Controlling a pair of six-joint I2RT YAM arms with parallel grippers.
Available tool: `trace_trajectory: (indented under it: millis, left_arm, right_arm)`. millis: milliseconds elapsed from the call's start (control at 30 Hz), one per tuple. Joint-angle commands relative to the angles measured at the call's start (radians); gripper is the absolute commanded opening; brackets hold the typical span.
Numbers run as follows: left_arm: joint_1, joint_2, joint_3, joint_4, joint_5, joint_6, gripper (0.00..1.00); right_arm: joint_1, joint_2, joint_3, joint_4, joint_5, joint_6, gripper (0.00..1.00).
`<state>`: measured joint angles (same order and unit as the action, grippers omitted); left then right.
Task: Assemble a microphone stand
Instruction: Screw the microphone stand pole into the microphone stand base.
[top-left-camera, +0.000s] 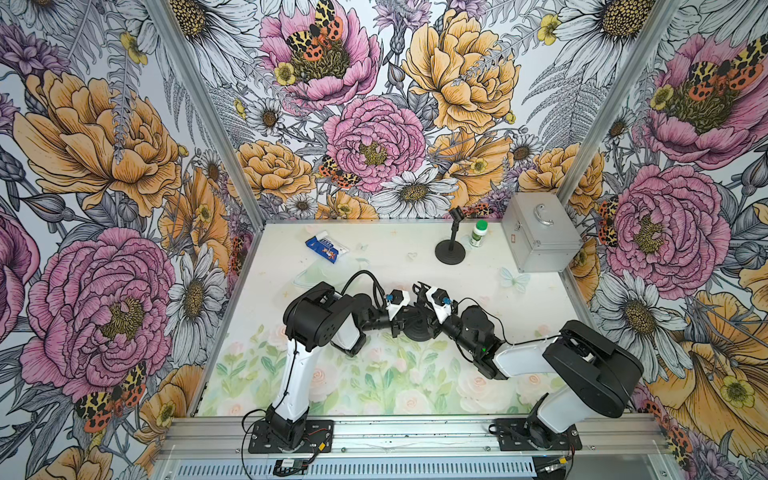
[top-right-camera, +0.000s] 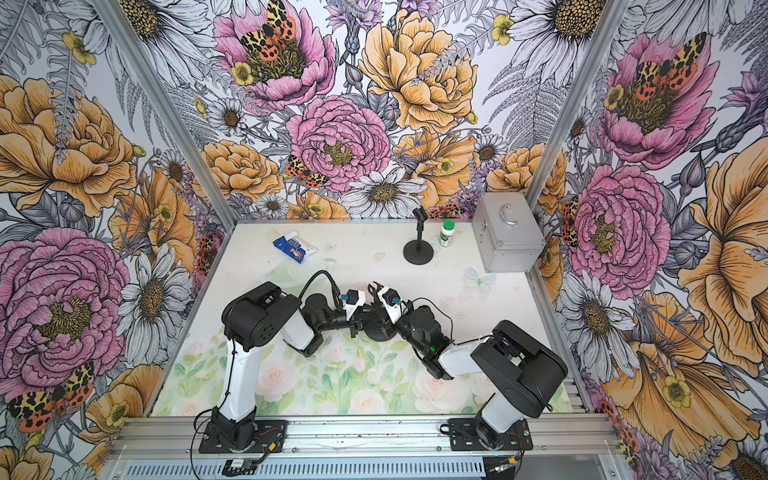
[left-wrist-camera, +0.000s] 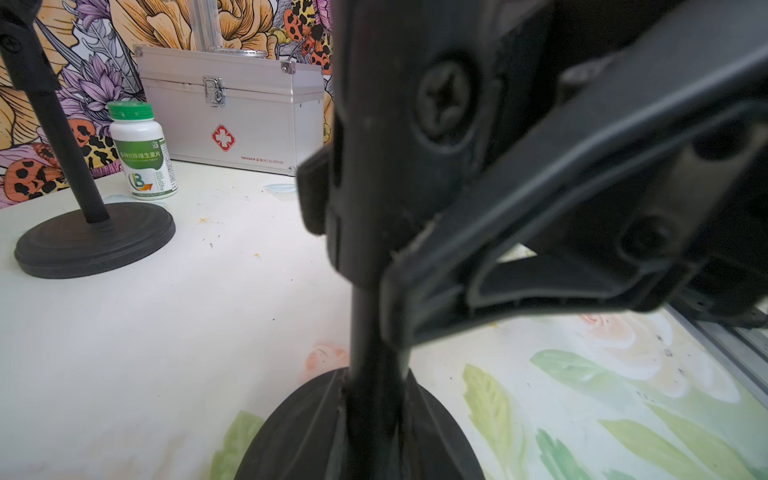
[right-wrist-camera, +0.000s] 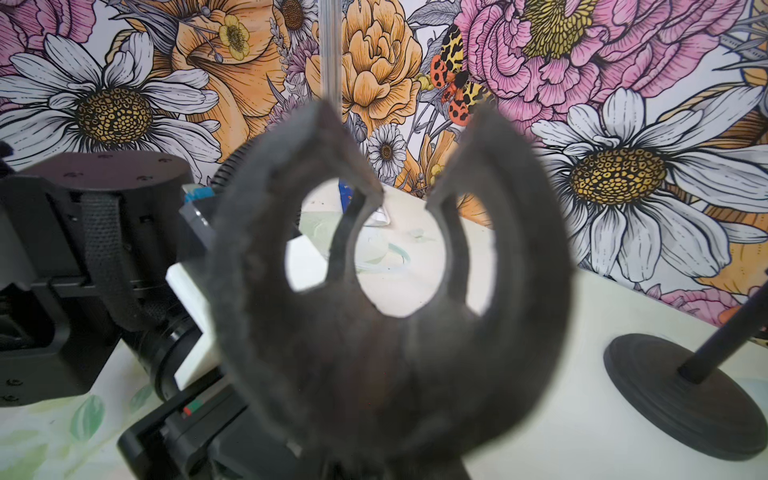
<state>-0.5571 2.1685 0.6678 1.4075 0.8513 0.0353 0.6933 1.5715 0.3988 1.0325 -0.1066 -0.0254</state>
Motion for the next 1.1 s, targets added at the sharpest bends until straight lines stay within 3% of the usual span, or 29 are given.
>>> trace_trajectory:
  millis: [0, 67, 167, 400, 500, 600, 633, 733, 767, 833, 867, 967, 1067]
  left_arm:
    - [0.01, 0.017, 0.002, 0.005, -0.005, -0.024, 0.12]
    - [0.009, 0.017, 0.002, 0.004, -0.002, -0.023, 0.11]
    - [0.008, 0.017, 0.003, 0.004, -0.001, -0.022, 0.1]
    - [-0.001, 0.017, -0.001, 0.004, 0.014, -0.001, 0.1]
    - [-0.001, 0.016, -0.005, 0.005, 0.005, 0.004, 0.1]
    - [0.0, 0.016, -0.005, 0.005, -0.004, 0.001, 0.13]
    - [0.002, 0.016, -0.005, 0.005, -0.008, -0.001, 0.14]
    - [0.005, 0.018, -0.004, 0.005, -0.016, -0.01, 0.2]
    - [0.005, 0.017, -0.002, 0.005, -0.019, -0.012, 0.21]
    - [0.005, 0.018, -0.001, 0.005, -0.026, -0.018, 0.25]
    - [0.005, 0.018, 0.001, 0.005, -0.032, -0.019, 0.28]
    - [0.001, 0.017, -0.001, 0.005, -0.042, -0.018, 0.31]
    - [0.0, 0.016, -0.001, 0.004, -0.039, -0.016, 0.33]
  right_arm:
    - [-0.097, -0.012, 0.042, -0.134, -0.406, -0.13, 0.34]
    - [-0.175, -0.004, 0.109, -0.249, -0.672, -0.145, 0.39]
    - [-0.247, 0.019, 0.163, -0.317, -0.871, -0.185, 0.41]
    - [-0.314, 0.112, 0.358, -0.626, -1.074, -0.329, 0.4]
    - [-0.32, 0.128, 0.387, -0.648, -1.061, -0.341, 0.3]
    - [-0.314, 0.118, 0.369, -0.639, -0.943, -0.343, 0.03]
    - [-0.304, 0.106, 0.344, -0.596, -0.847, -0.314, 0.0]
    - [-0.244, 0.087, 0.163, -0.176, -0.43, -0.085, 0.0]
    - [-0.204, 0.093, 0.096, -0.021, -0.215, -0.014, 0.0]
    - [-0.107, 0.12, 0.011, 0.16, 0.17, 0.085, 0.0]
    - [-0.064, 0.134, -0.004, 0.188, 0.291, 0.118, 0.0]
    - [0.006, 0.164, 0.009, 0.177, 0.339, 0.136, 0.0]
    - [0.02, 0.168, 0.02, 0.176, 0.273, 0.129, 0.0]
